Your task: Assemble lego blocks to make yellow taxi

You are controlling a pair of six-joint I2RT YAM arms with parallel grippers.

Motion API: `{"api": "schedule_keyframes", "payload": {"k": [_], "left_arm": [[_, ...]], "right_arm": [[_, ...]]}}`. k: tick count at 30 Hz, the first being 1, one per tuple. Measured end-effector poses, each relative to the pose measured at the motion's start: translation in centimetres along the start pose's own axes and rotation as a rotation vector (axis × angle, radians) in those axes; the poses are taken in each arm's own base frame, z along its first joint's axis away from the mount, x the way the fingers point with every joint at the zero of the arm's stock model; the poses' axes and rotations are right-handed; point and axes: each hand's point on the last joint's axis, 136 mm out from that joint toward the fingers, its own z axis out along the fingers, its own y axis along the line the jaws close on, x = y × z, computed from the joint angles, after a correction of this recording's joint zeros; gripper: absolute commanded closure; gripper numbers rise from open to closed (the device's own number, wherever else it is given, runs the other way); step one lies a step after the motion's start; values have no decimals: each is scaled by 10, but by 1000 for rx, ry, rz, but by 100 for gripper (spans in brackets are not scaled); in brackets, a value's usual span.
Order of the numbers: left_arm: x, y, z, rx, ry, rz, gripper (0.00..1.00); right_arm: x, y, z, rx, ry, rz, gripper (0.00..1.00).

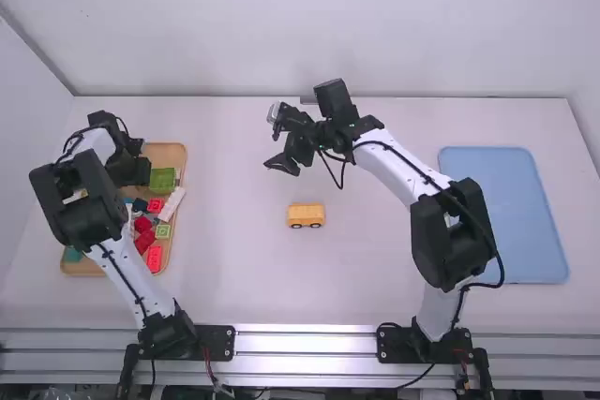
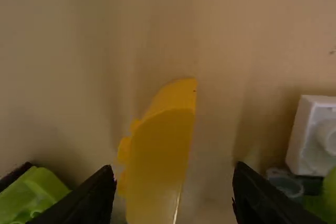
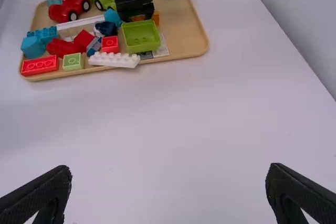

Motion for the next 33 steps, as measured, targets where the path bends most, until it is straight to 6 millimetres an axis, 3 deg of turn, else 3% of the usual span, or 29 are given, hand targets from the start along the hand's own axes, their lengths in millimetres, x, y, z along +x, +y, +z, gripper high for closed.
{"api": "schedule_keyframes", "payload": {"k": [2,3,9,18,20,22,25,33], "left_arm": [[-3,-3,0,22,-15,31,22],[-4,-1,0,17,-24,36,1],[-13,1,-1,39,-72,21,1],[-10,-4,0,64,-61,3,1],[-12,-5,-1,72,-70,3,5],[-13,-8,-1,104,-85,4,25],[-14,-12,-2,140,-103,35,34],[4,-4,-2,181,-72,66,38]], "right_arm": [[1,1,0,-1,4,3,2],[2,1,0,-1,7,6,2],[3,0,0,1,11,7,1],[-2,-3,0,12,-5,-10,1],[-1,-2,0,11,-4,-8,2],[-1,-2,0,9,-1,-6,1],[-1,-2,0,9,-1,-7,2],[-2,-2,0,11,-5,-10,2]]}}
